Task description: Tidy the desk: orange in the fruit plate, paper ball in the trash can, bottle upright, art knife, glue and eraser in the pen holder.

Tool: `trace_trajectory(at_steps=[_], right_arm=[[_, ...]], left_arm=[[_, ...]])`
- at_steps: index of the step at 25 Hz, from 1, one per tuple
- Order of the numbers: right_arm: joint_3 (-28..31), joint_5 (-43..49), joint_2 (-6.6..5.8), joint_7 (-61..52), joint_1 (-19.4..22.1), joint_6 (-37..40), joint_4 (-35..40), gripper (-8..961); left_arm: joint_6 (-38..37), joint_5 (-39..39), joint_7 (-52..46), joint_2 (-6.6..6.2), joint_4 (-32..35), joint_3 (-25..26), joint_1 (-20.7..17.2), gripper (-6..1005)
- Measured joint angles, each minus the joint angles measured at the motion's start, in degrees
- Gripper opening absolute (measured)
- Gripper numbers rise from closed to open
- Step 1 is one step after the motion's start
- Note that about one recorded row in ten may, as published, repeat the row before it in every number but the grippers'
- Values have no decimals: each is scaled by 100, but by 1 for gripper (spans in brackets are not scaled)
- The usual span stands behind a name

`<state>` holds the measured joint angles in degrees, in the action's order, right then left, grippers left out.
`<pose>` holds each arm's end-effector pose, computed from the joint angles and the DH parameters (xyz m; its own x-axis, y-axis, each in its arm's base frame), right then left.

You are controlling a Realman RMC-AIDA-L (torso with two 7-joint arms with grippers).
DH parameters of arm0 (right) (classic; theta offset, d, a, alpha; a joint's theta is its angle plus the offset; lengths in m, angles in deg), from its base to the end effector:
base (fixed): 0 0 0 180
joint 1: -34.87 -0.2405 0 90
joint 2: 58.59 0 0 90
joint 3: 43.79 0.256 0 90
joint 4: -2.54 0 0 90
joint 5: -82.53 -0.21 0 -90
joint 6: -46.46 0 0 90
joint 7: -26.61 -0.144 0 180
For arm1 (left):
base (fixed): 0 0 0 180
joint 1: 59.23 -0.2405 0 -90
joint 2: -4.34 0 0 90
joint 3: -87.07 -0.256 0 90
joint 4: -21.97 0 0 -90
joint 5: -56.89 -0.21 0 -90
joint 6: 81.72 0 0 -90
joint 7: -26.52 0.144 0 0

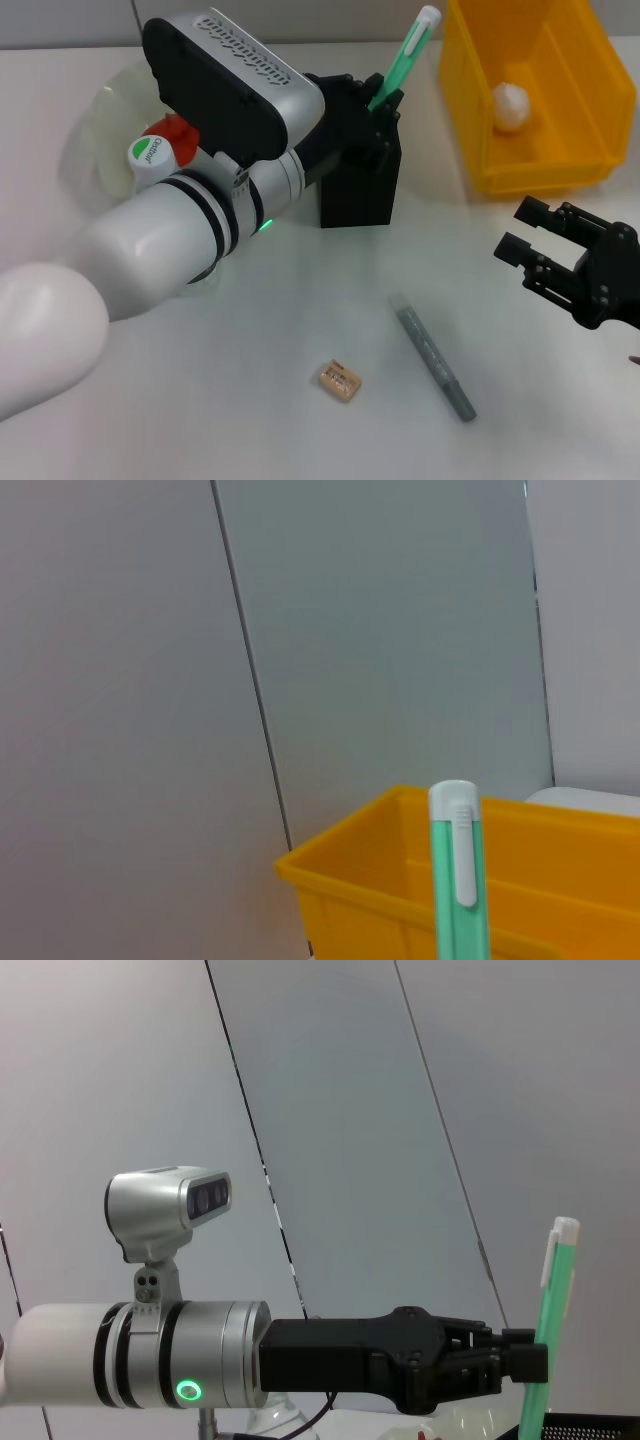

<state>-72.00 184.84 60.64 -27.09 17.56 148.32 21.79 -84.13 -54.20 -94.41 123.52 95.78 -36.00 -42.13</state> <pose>0.3054 0.2377 -0.0054 0.5488 -0.1634 -0.8198 -0.5410 -0.8171 -0.1993 -0.1266 0.3331 -0.0992 0.8932 0.0816 0.4423 0.3786 -0.6671 -0.6416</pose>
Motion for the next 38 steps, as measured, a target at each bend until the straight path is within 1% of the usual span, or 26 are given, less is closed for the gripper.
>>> trace_trajectory(at_steps=[29,32,38], right_arm=[[16,0,-6,0,-26,0,0,573],[22,0,-8,0,-27,-1,0,573],[34,0,-13,0,-8,0,0,573]], left_arm=[[-20,0,-43,-5,-36,21,70,221],[-42,-1,-39,-15,32,24,55,222],[-480,-34,13,-51,717,151,-231,222]])
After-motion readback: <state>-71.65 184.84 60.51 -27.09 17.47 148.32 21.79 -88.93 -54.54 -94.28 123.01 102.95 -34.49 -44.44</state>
